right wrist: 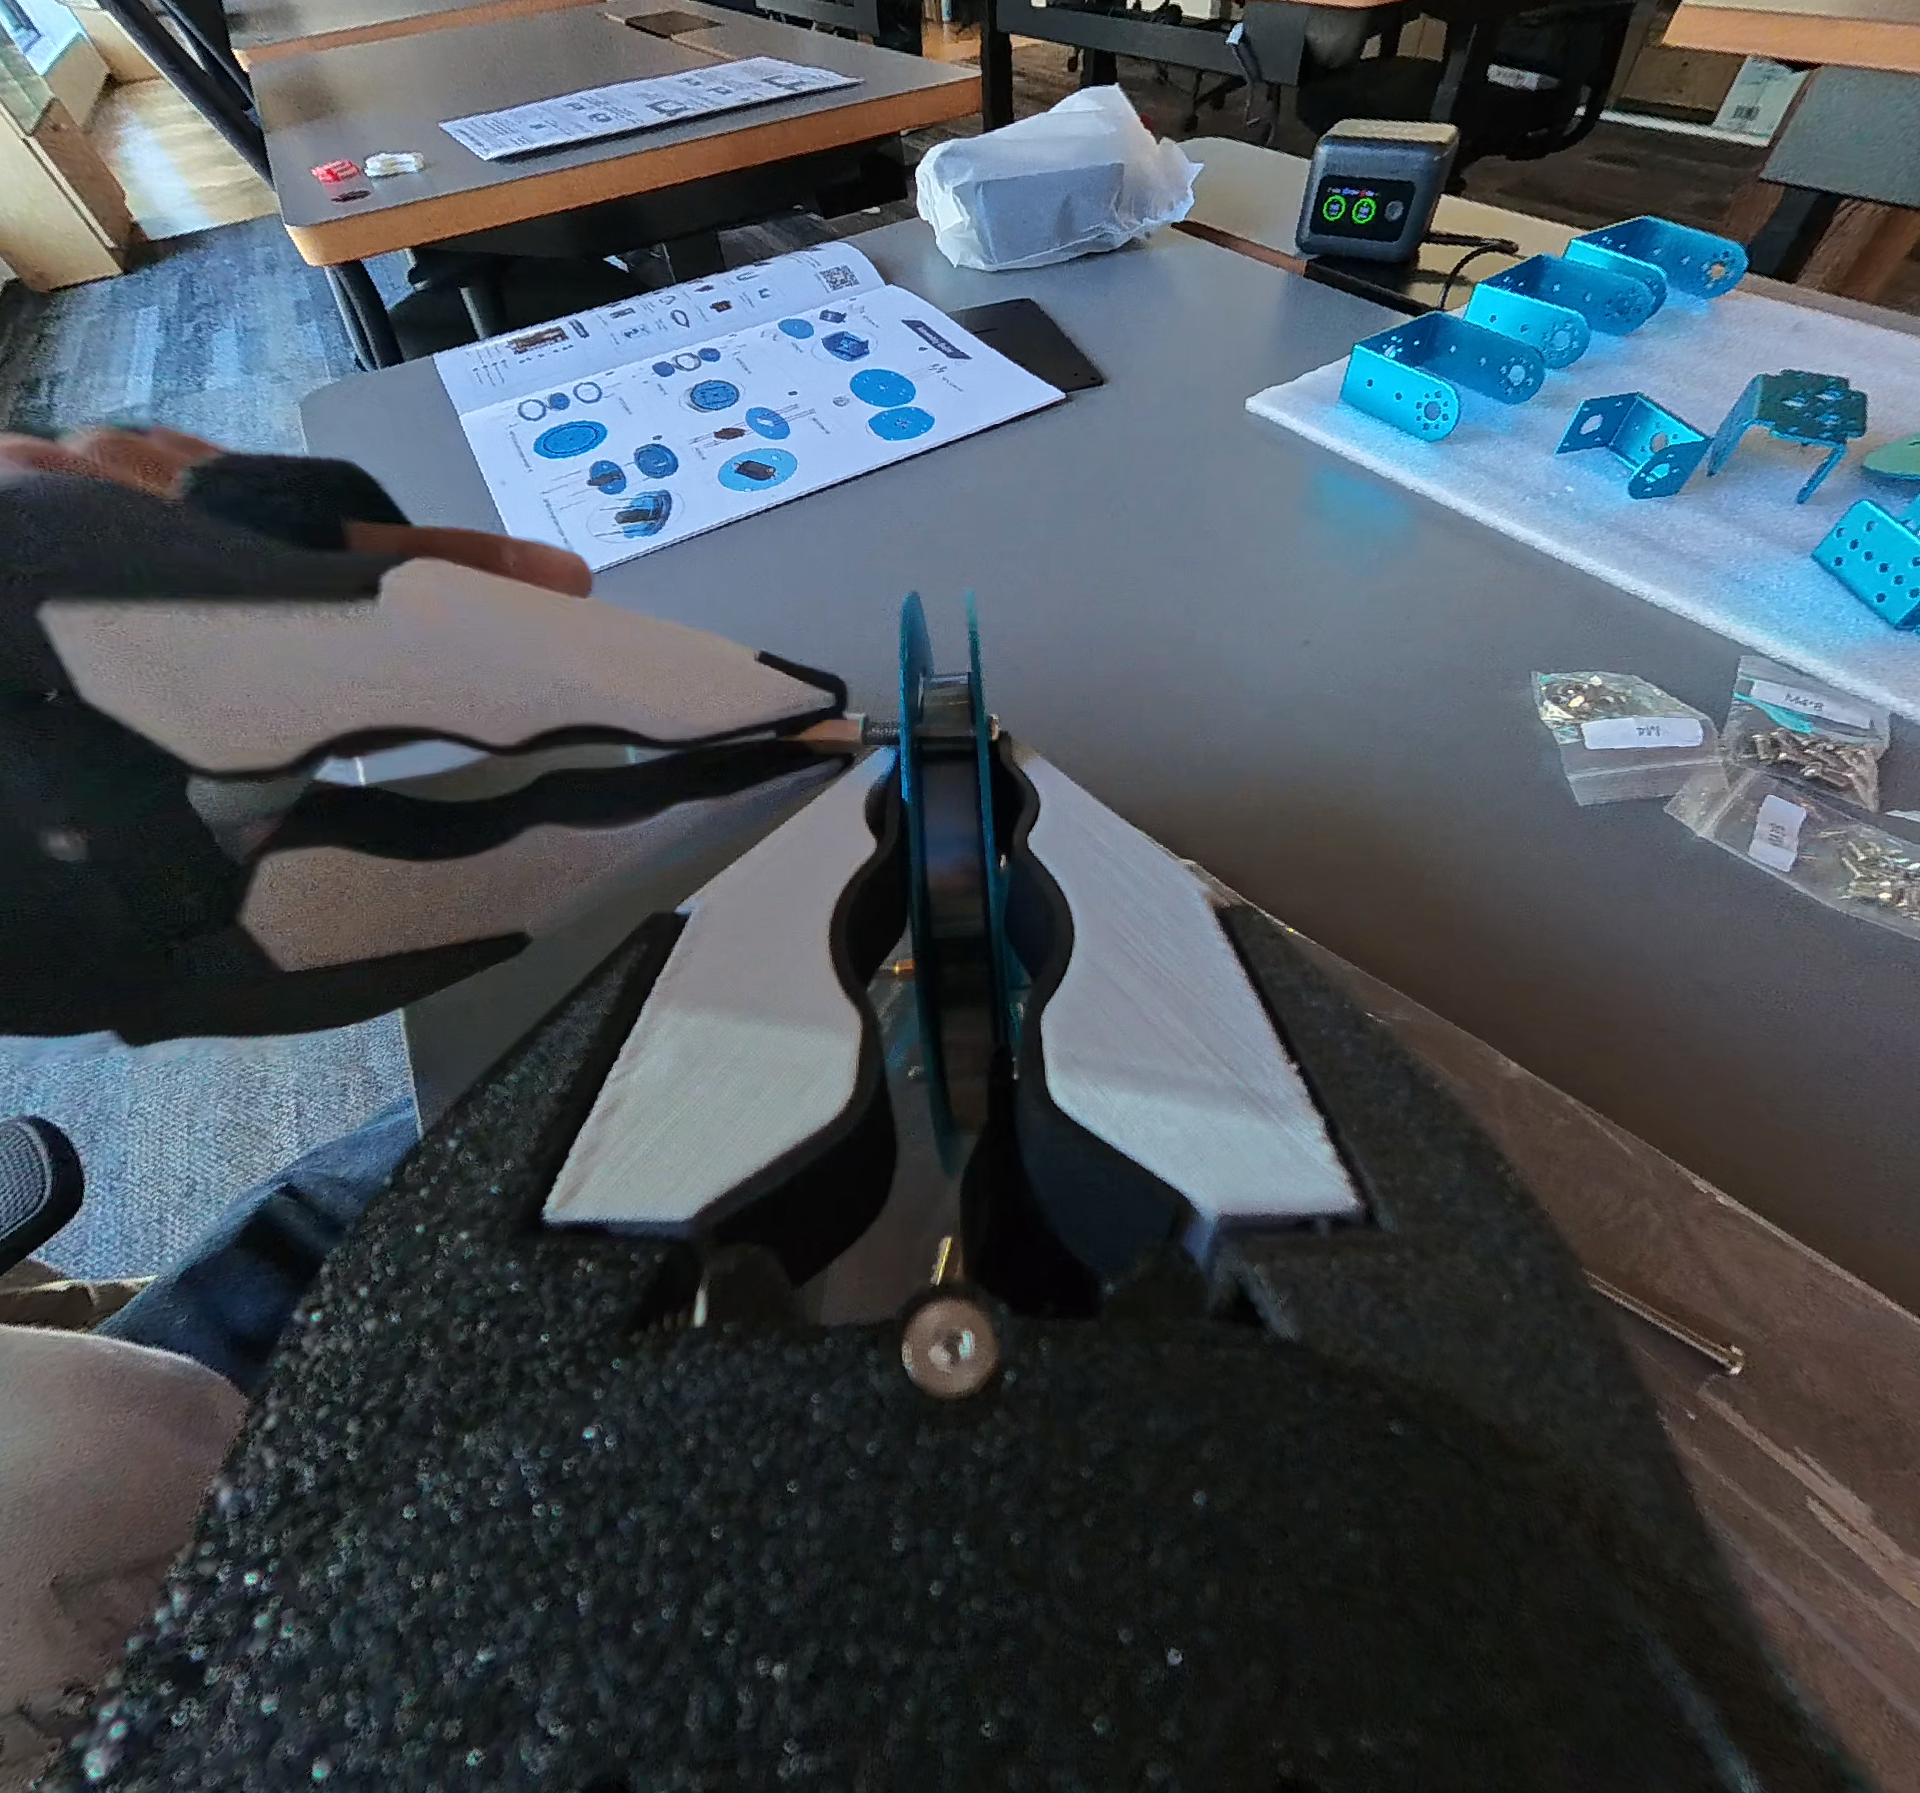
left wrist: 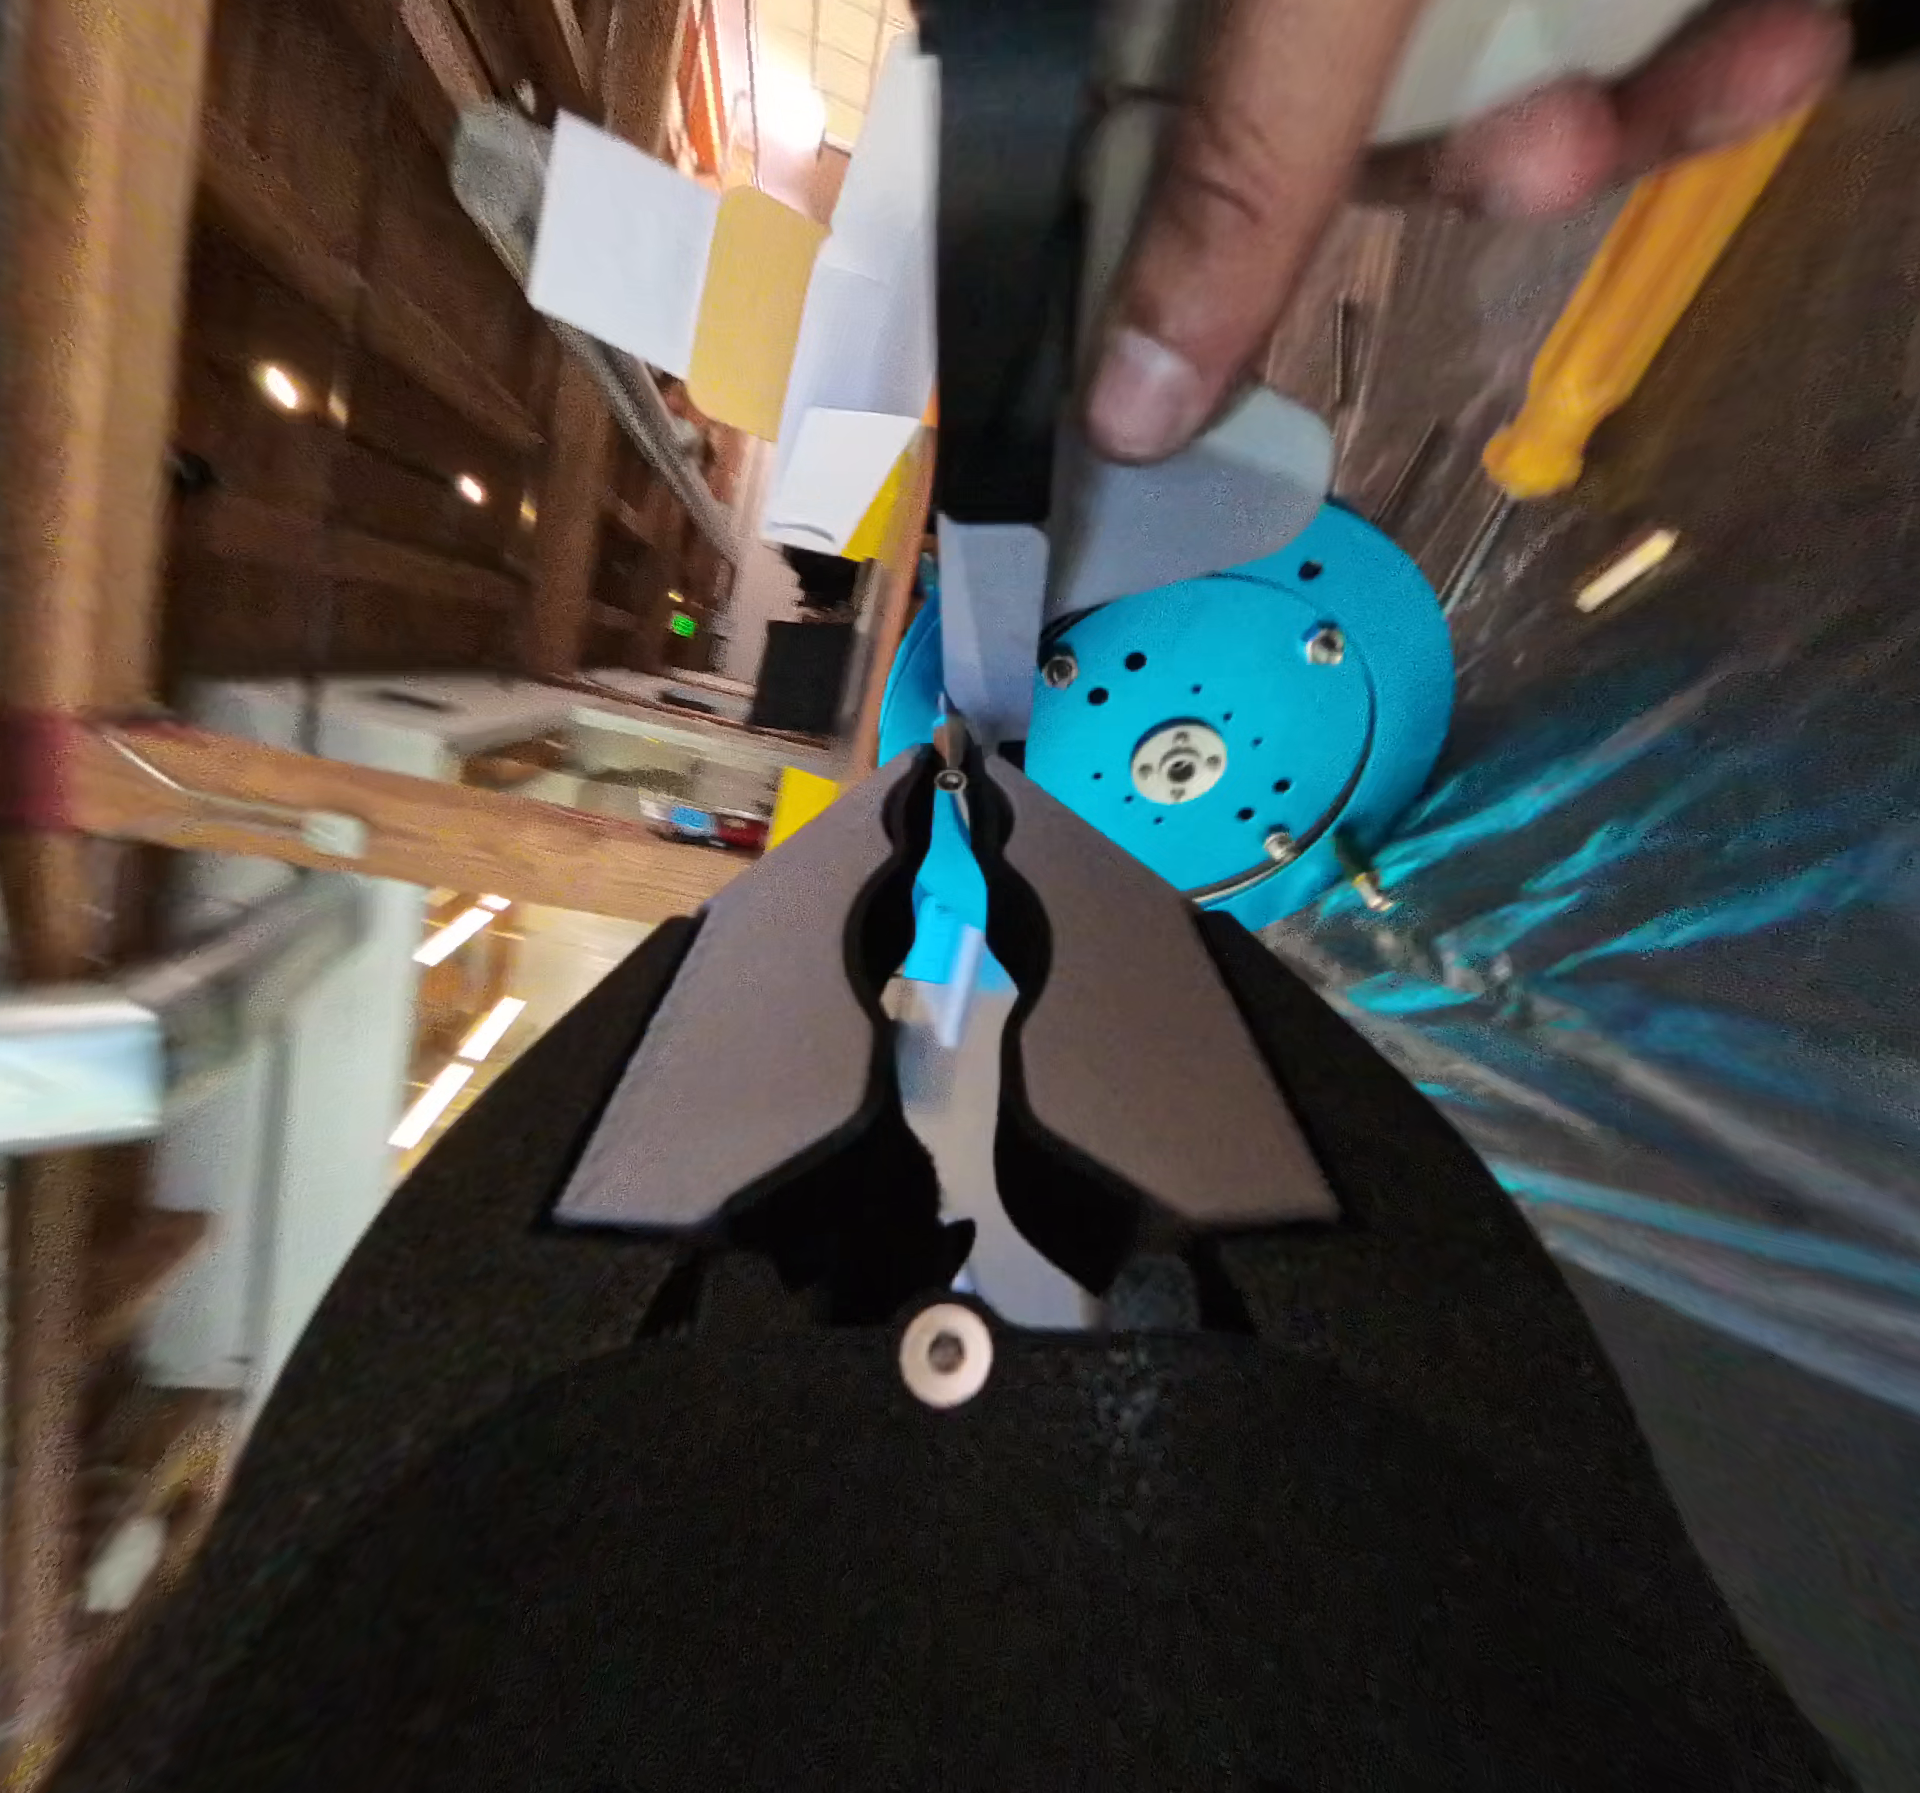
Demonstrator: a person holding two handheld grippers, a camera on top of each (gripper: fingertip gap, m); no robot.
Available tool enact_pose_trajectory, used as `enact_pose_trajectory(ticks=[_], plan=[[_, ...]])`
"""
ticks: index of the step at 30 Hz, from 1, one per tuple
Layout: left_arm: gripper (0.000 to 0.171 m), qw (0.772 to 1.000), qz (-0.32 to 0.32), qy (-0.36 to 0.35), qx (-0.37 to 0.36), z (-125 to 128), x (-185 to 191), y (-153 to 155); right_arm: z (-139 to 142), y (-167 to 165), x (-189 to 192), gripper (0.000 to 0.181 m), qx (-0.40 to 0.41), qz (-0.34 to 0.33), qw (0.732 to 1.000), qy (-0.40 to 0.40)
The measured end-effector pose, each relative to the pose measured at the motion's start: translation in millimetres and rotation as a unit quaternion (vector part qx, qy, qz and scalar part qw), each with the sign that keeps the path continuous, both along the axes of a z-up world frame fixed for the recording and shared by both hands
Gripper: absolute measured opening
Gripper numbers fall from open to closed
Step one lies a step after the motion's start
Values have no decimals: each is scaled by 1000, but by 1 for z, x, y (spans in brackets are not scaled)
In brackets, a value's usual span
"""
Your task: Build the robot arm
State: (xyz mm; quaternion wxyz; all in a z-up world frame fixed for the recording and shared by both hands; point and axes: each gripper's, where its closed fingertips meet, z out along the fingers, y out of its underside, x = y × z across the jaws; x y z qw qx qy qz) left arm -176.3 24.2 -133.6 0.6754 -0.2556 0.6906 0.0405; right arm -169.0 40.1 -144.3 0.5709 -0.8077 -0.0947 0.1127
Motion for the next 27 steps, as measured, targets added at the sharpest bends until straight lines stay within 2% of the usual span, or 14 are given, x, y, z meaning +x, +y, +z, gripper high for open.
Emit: enact_pose_trajectory(ticks=[1,4,6,7,8,9,11,13,15,20,24,25,26,27], plan=[[5,1000,0,7,8,1,1,1,0,1,1,14,1,-4,1000,-1],[5,996,-5,-12,-86,2,1,-1,0,0,2,14,-2,2,1000,8],[8,980,11,-59,-190,3,-2,0,0,1,1,14,-1,1,1000,4],[13,959,22,-88,-269,2,-4,2,0,1,1,13,-1,0,1000,5],[18,924,33,-119,-361,2,-7,5,0,1,1,14,-1,0,1000,6],[26,874,31,-149,-462,3,-10,5,0,1,1,14,-1,0,1000,7],[31,735,-5,-210,-645,9,-14,1,0,2,1,13,-3,2,1000,5],[30,609,-47,-250,-752,16,-17,4,0,3,-1,13,-4,6,1000,0],[30,553,-65,-257,-790,14,-16,6,0,3,-3,13,-6,11,1000,-6],[10,511,-98,-238,-820,16,-10,-2,0,2,-6,14,-11,14,1000,-20],[5,511,-88,-217,-827,10,-8,-3,0,2,-8,13,-14,11,999,-36],[4,536,-78,-211,-814,9,-7,-3,0,3,-8,14,-14,11,999,-35],[4,592,-62,-203,-777,8,-8,-4,0,3,-9,13,-16,11,999,-34],[4,668,-46,-193,-717,7,-8,-4,-1,3,-9,14,-17,10,999,-36]])
